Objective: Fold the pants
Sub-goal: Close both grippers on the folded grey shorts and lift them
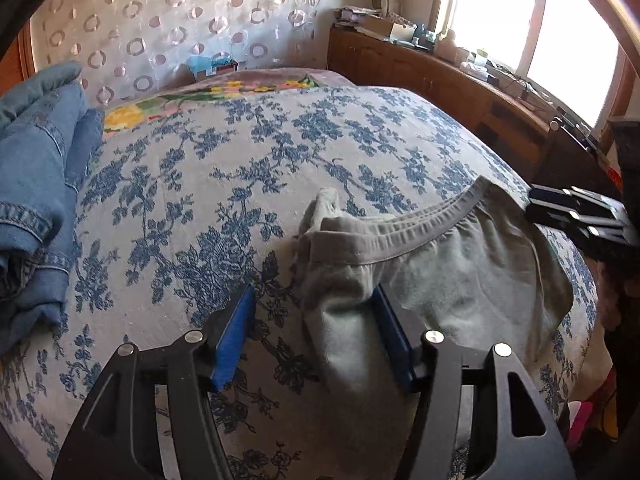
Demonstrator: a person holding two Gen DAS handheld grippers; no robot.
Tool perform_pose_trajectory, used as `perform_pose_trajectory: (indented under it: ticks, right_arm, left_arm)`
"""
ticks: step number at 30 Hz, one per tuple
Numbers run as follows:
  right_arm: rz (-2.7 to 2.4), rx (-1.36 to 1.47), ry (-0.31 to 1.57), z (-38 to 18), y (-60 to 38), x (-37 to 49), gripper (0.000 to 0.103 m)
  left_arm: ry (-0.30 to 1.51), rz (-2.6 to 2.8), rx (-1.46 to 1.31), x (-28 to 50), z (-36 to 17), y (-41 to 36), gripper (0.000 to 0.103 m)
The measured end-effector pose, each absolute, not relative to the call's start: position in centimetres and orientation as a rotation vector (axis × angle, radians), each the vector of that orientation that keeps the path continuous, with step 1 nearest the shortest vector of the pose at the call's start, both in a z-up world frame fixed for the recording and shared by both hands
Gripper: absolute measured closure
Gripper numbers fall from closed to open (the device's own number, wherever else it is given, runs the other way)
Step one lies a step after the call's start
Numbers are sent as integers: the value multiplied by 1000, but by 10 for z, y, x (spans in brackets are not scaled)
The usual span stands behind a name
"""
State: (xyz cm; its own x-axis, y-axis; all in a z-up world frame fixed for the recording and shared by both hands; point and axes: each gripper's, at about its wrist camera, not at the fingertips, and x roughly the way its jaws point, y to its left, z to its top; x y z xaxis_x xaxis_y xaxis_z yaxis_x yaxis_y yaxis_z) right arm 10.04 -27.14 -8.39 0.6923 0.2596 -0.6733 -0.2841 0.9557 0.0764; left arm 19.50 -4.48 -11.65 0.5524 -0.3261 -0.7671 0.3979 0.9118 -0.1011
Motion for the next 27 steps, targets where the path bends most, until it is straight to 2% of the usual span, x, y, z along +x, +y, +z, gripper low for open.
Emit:
perform_pose_trajectory:
  ticks: [4,9,20,22,25,27]
  right_arm:
    - [314,-23,789,-89,-278,85,47]
    - [314,8,805,-91,-285,75,47]
    - [335,-23,806,-91,-267,84,47]
    - [347,-21,809,-91,-264,88,50]
    - [368,-14,814,-92,-260,94,61]
    - [387,-4,819,-93,-259,98,74]
  left_arm:
    - [881,-419,96,194,-117,-46,37]
    - [888,-391,97,197,-119,-45,27]
    - [890,-380,100,197,-119,-43,24]
    - [890,-381,99,197,-119,-43,24]
    - [890,-385,101,197,-119,-44,24]
    - [892,-392,99,199,-119,-43,24]
